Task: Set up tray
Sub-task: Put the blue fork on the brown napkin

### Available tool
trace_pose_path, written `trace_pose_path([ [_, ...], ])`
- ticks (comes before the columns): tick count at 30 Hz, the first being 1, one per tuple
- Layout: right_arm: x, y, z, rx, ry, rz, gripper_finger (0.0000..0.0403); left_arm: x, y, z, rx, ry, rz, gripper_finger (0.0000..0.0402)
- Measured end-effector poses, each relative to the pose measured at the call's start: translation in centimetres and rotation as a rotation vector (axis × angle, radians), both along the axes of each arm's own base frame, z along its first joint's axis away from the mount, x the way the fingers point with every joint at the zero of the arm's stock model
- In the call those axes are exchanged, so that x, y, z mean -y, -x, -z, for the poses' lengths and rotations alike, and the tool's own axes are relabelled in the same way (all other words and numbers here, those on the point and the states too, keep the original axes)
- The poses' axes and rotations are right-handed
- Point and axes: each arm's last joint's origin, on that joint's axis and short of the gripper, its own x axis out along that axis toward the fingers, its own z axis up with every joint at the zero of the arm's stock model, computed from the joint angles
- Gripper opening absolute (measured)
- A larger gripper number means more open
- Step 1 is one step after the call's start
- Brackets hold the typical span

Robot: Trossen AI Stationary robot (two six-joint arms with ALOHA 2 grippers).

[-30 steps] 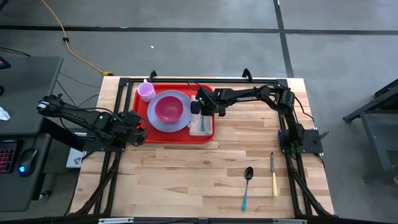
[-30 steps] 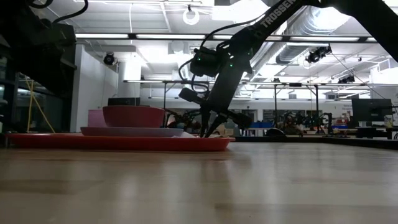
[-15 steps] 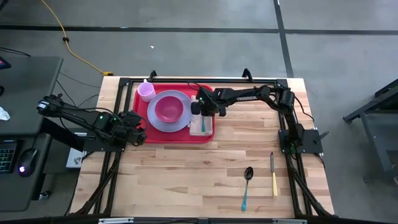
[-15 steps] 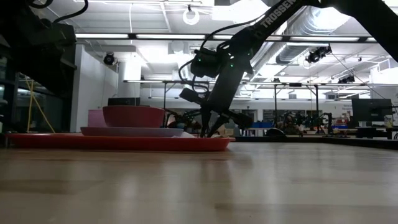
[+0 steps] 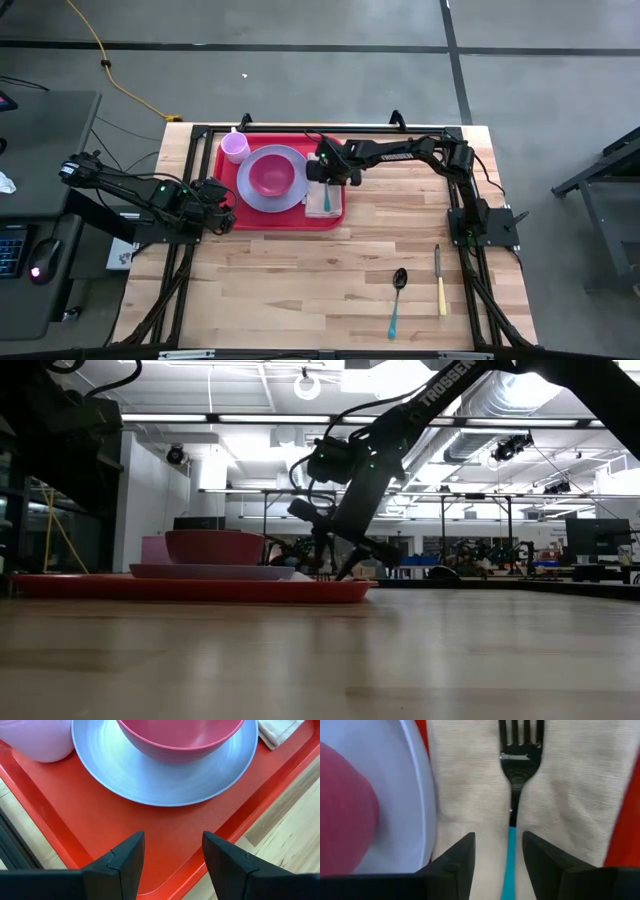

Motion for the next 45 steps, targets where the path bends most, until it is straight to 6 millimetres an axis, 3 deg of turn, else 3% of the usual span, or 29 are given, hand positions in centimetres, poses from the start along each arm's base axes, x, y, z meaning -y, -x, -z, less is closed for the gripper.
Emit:
trace_pose_path([
  [8, 0.6, -0.1, -0.6, 0.075, -0.054, -0.018, 0.0143, 0.1, 0.0, 0.0, -0.008, 0.032, 0.013, 0.0227],
  [18, 1.8, 1.5, -5.4, 0.142, 0.072, 0.014, 0.0139, 0.2, 0.0, 0.1, -0.015, 0.058, 0.024, 0.0227],
  [27, 0.4, 2.1, -9.3, 0.207, 0.248, -0.075, 0.0134, 0.2, 0.0, 0.1, -0.015, 0.058, 0.024, 0.0227],
  [34, -1.1, 1.1, -8.2, 0.185, 0.262, -0.148, 0.0134, 0.2, 0.0, 0.1, -0.014, 0.058, 0.022, 0.0227],
  [45, -1.1, 0.1, -5.2, 0.15, 0.168, -0.205, 0.0133, 0.2, 0.0, 0.1, -0.013, 0.058, 0.021, 0.0227],
])
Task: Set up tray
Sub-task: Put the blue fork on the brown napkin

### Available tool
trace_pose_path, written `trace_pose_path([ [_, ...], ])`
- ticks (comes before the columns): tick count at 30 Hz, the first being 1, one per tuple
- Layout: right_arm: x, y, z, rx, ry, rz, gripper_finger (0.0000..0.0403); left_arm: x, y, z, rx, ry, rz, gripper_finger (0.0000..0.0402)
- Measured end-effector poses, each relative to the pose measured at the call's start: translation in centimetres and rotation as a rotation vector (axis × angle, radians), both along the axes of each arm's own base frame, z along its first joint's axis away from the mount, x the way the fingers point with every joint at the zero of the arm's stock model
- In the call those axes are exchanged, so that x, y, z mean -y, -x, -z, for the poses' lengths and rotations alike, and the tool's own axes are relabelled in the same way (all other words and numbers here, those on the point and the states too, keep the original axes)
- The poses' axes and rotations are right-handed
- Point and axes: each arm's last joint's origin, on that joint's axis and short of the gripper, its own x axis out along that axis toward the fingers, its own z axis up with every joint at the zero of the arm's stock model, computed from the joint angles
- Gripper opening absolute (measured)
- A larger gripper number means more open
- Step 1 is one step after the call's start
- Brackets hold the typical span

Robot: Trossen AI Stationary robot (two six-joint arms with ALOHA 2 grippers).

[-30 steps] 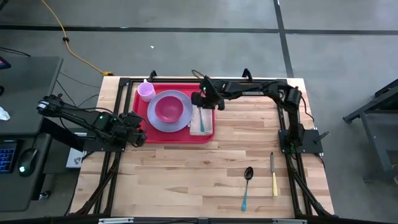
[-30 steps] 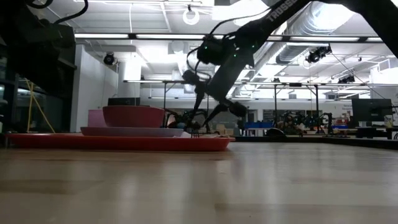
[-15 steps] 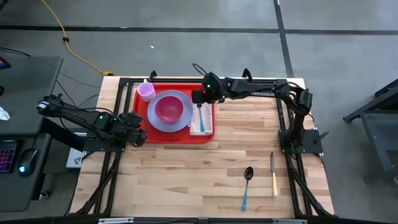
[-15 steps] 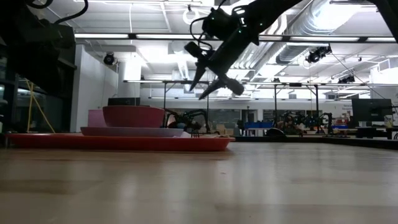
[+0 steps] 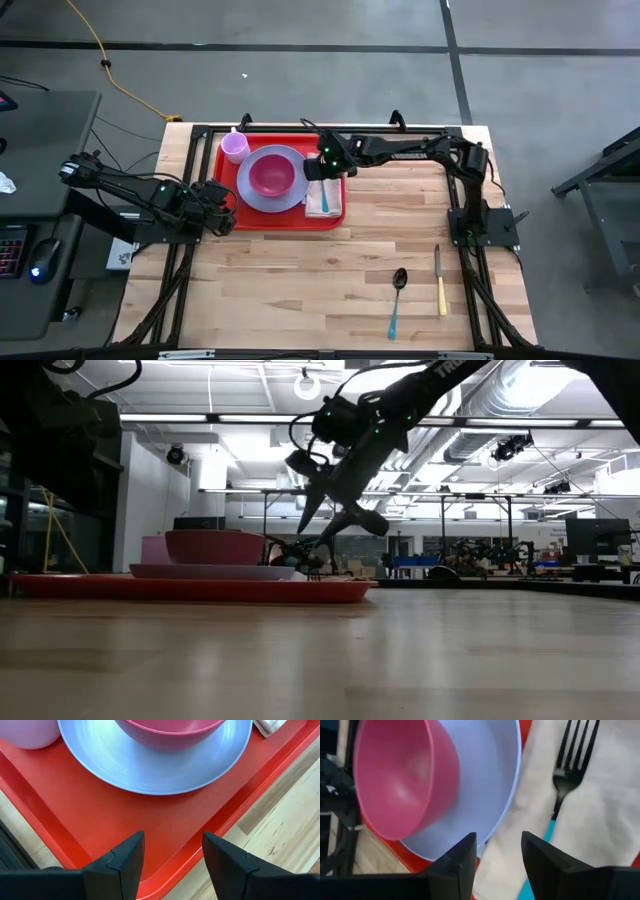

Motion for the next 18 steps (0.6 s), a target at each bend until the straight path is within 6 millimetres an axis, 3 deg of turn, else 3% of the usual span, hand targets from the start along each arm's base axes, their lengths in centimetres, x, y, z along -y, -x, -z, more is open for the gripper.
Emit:
trace_pose_path([
  [6, 0.1, -0.4, 1.9, -0.029, -0.057, -0.019, 0.0133, 0.0, 0.0, 0.0, 0.0, 0.0, 0.0, 0.0227],
  [18, 0.3, -0.2, 2.8, -0.105, 0.004, 0.001, 0.0133, 0.0, 0.0, 0.0, -0.001, 0.0, 0.0, 0.0227],
])
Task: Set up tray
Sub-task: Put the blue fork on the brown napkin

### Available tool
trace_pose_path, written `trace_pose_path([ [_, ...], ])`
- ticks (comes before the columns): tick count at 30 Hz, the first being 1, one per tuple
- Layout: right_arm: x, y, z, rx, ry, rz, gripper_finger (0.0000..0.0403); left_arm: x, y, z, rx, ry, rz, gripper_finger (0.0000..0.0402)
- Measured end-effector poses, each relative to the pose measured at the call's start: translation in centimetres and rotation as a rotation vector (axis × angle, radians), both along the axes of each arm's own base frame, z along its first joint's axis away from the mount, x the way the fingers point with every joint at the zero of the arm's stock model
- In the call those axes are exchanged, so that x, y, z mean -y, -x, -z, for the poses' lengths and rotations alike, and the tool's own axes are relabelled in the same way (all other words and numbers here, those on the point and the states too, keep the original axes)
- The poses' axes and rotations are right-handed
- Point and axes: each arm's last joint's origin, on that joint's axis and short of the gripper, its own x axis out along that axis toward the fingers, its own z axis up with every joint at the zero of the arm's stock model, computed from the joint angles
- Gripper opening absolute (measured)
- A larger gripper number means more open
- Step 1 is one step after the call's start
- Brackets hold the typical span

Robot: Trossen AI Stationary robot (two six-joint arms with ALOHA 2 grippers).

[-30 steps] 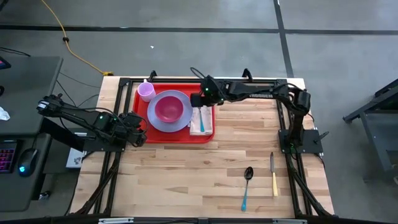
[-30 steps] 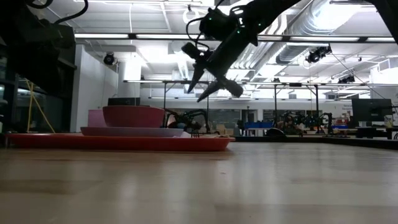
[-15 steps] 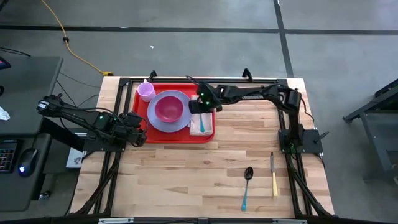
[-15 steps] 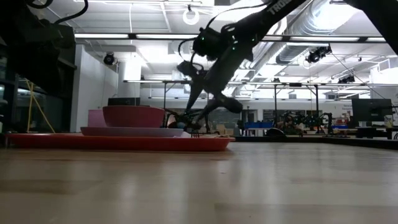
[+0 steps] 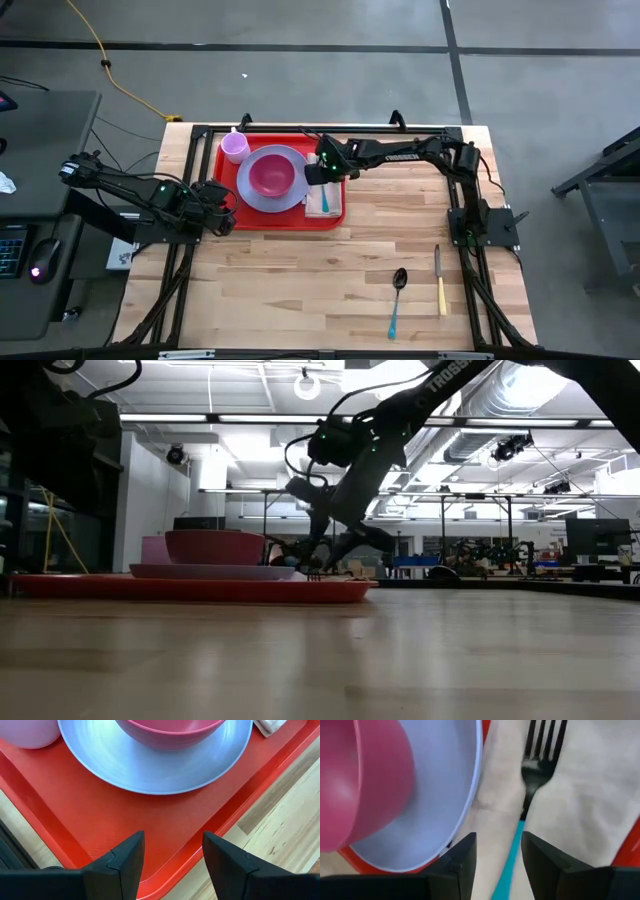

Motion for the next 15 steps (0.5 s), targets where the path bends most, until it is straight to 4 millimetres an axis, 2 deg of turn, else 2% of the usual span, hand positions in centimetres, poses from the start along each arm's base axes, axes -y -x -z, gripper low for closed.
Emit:
trace_pose_path([
  [15, -0.03, -0.01, -0.01, -0.012, 0.094, -0.138, 0.0133, -0.01, 0.0, 0.0, 0.001, -0.002, -0.001, 0.0227],
])
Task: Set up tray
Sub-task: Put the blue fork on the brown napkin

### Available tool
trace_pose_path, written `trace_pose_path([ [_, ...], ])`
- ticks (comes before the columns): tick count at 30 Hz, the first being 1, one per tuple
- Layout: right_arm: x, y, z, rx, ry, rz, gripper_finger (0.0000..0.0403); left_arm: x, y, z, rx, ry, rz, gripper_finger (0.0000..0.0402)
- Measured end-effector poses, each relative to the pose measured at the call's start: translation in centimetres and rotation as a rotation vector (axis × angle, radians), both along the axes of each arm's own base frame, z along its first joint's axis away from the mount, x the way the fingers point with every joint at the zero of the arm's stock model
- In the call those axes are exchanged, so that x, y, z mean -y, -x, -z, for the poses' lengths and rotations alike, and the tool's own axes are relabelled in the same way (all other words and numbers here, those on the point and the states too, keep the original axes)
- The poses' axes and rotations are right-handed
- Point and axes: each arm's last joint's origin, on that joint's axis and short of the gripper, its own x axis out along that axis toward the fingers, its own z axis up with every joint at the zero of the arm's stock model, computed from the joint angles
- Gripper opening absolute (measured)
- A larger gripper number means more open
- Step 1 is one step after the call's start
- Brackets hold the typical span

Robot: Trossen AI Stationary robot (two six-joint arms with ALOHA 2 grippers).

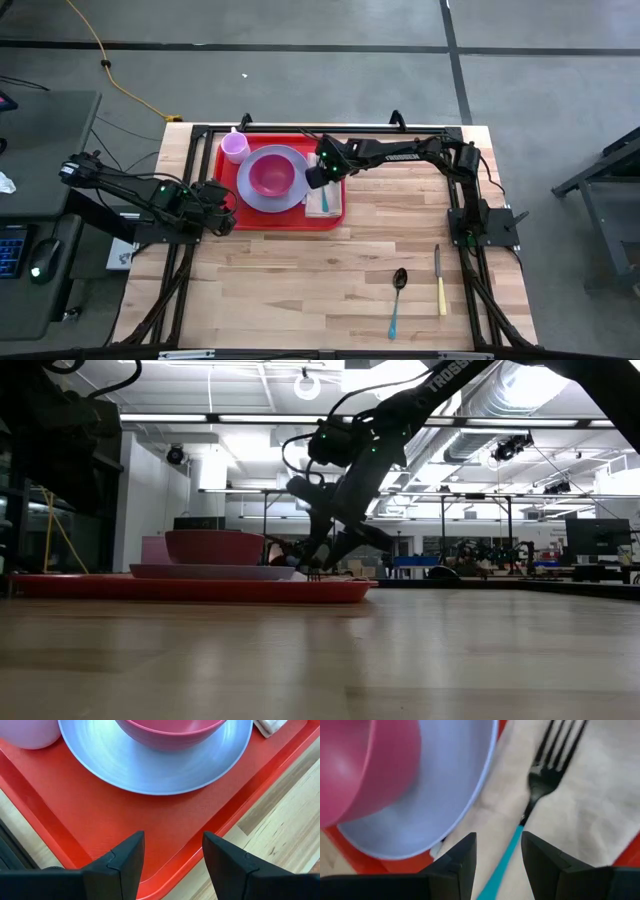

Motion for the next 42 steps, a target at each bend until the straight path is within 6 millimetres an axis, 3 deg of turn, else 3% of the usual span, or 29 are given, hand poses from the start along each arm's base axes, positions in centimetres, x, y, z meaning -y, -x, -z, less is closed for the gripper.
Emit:
trace_pose_path([
  [19, -0.4, -0.1, -0.1, 0.042, -0.092, -0.134, 0.0133, 0.0, 0.0, 0.0, 0.0, 0.0, 0.0, 0.0227],
  [32, -0.2, 0.0, -0.3, 0.029, -0.047, -0.049, 0.0133, 0.0, 0.0, 0.0, 0.001, -0.002, -0.001, 0.0227],
  [42, -0.8, 0.3, -4.2, -0.144, 0.157, 0.034, 0.0133, 0.0, 0.0, 0.0, 0.002, -0.002, -0.001, 0.0227],
])
